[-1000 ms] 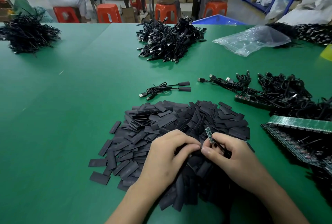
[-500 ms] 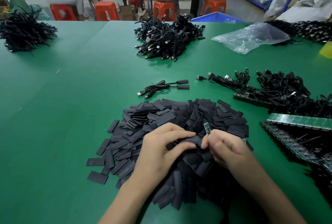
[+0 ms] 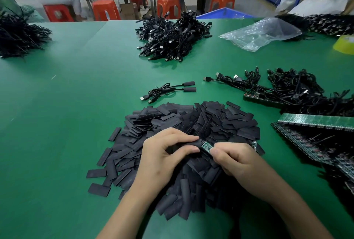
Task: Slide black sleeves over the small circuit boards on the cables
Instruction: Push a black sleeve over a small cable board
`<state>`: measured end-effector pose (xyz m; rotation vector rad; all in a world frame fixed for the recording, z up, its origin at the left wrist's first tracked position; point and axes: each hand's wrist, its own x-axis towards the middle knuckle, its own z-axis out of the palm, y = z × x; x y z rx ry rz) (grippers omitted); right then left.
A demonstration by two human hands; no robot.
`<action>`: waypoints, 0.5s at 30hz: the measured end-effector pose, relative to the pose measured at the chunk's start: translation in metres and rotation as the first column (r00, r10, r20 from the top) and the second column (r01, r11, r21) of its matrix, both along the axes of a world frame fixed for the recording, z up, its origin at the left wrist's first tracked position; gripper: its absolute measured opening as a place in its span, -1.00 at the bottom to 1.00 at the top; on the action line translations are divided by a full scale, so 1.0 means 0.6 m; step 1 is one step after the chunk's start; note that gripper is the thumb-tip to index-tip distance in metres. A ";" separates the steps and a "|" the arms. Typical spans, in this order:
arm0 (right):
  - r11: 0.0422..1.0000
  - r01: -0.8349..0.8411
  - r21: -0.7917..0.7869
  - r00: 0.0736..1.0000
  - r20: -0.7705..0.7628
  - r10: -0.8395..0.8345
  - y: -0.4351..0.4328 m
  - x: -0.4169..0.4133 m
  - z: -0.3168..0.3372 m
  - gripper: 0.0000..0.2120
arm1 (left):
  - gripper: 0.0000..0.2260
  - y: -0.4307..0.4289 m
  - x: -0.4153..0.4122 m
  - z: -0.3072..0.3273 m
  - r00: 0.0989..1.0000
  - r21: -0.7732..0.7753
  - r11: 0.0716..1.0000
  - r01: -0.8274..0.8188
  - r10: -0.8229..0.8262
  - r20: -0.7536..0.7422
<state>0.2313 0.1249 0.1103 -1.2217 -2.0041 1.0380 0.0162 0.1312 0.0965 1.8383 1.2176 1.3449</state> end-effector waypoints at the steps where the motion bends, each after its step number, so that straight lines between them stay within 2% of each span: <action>1: 1.000 0.004 -0.009 1.000 -0.010 -0.004 0.000 0.000 0.001 -0.54 | -0.85 0.000 0.000 0.000 1.000 -0.001 1.000 0.001 -0.001 0.002; 9: 0.997 -0.015 -0.073 1.000 -0.024 0.013 0.000 -0.001 0.005 -0.49 | -0.85 -0.001 -0.001 0.003 1.000 0.002 1.000 0.016 -0.016 0.002; 15: 0.992 -0.092 -0.091 0.993 0.063 0.098 0.001 0.009 0.005 -0.53 | -0.85 -0.002 -0.011 0.006 0.987 -0.002 0.994 0.113 -0.112 -0.114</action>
